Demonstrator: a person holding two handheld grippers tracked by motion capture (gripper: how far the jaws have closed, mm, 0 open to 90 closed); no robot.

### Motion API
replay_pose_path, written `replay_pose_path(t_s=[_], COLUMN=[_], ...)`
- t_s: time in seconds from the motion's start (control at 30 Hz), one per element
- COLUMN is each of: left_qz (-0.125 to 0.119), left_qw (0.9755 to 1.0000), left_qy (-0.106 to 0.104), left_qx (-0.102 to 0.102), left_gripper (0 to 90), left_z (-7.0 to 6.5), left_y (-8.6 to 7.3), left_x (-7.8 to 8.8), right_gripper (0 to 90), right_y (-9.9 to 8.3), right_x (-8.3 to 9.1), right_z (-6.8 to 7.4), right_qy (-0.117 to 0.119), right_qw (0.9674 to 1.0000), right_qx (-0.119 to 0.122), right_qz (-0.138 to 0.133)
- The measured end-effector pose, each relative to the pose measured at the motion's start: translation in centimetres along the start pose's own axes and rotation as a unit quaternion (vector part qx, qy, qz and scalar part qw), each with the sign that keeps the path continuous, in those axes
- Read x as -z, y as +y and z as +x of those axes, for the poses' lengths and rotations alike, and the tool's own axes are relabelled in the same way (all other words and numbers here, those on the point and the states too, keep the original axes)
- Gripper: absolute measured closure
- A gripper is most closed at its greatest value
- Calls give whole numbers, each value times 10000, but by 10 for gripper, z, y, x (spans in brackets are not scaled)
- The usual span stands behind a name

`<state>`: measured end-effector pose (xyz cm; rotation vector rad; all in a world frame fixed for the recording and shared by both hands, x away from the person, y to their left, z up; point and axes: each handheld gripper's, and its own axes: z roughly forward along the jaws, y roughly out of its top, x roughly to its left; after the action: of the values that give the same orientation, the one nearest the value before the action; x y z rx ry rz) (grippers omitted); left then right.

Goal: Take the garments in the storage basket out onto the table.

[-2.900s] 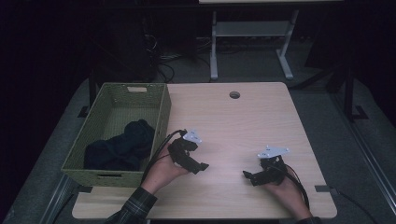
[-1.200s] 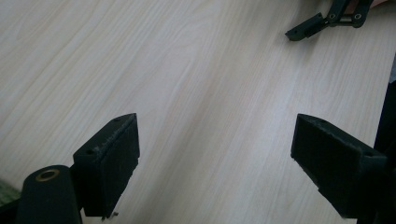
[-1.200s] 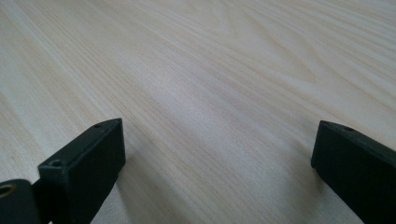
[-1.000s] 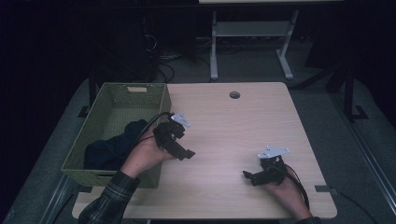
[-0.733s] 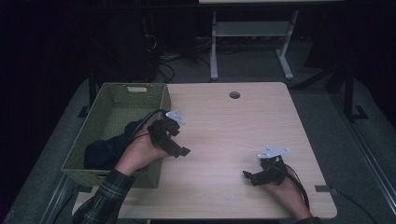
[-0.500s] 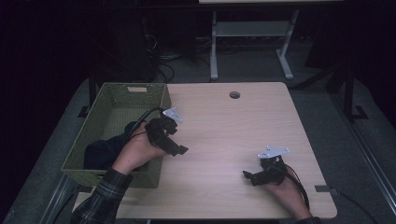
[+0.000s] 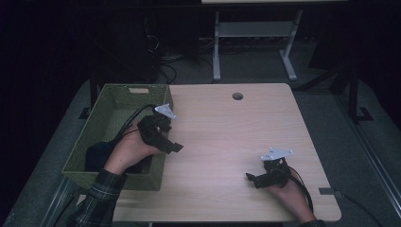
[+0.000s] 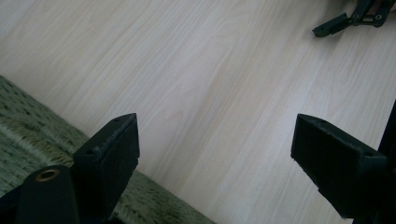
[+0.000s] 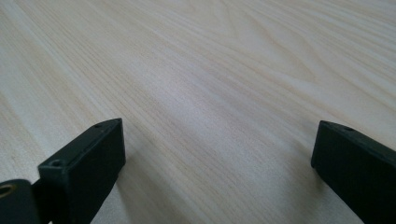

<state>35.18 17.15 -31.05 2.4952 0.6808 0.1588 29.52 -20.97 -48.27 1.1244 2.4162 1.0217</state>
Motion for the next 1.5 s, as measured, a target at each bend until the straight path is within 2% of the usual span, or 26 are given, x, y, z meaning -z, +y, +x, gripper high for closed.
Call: replay_pose_path(t_s=[0.27,0.43,0.63,0.77,0.87,0.97,1.2,1.5], left_qz=[-59,114,120,83,54,1,117,182], left_qw=[9999,9998,9995,9993,9988,9986,9967,9946], left_qy=[52,114,225,235,355,367,596,748], left_qx=[114,118,189,278,338,368,530,690], left_gripper=[151,151,151,161,169,169,169,169], left_z=[6,10,13,18,21,23,31,38], left_y=[-3,-2,-6,-12,-14,-16,-28,-45], left_x=[11,13,15,16,20,24,30,37], right_gripper=[24,24,24,24,24,24,24,24], right_y=[0,0,0,0,0,0,0,0], right_x=[0,0,0,0,0,0,0,0], right_z=[0,0,0,0,0,0,0,0], right_qy=[-10,-10,-10,-9,-8,-8,-9,-8], right_qw=[10000,10000,10000,10000,10000,10000,10000,10000], right_qx=[-15,-11,-12,-9,-10,-10,-9,-11], right_qz=[-3,-4,-4,0,2,2,1,4])
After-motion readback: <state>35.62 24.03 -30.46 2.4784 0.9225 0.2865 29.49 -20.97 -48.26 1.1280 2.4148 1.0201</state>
